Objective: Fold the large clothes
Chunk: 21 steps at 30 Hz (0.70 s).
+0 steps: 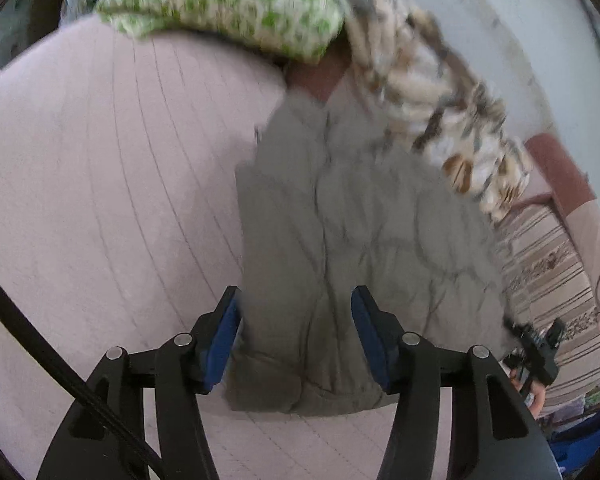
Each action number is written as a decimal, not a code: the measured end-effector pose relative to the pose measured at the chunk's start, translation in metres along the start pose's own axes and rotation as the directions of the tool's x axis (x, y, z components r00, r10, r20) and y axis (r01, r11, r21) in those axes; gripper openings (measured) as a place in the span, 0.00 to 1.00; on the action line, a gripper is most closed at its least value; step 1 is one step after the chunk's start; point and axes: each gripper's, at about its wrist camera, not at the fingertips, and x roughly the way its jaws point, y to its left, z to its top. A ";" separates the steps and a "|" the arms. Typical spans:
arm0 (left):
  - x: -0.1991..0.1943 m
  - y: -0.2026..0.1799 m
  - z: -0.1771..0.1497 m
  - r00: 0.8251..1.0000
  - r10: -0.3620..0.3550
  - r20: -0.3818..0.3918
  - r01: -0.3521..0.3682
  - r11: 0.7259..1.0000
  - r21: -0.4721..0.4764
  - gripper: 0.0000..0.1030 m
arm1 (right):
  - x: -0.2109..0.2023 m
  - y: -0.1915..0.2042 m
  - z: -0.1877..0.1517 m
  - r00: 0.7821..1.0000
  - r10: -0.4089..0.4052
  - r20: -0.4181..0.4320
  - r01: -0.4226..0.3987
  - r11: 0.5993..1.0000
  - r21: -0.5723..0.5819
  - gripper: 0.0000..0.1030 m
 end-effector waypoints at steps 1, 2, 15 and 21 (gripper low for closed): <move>-0.012 0.002 0.004 0.999 0.000 0.036 0.000 1.000 -0.001 0.57 | -0.005 -0.002 -0.001 1.000 -0.022 0.014 0.022 1.000 0.006 0.77; -0.023 0.005 0.007 0.997 0.011 0.071 -0.010 1.000 -0.012 0.58 | -0.015 -0.004 0.000 0.998 -0.051 0.048 0.051 0.999 0.019 0.77; 0.016 -0.086 -0.004 0.993 0.090 0.075 -0.101 0.981 0.165 0.59 | -0.046 0.108 -0.020 0.986 0.065 0.156 -0.016 0.956 -0.294 0.28; 0.059 -0.102 -0.013 0.979 0.201 0.044 -0.206 0.948 0.244 0.59 | 0.010 0.176 -0.058 0.965 0.249 -0.085 -0.262 0.873 -0.412 0.25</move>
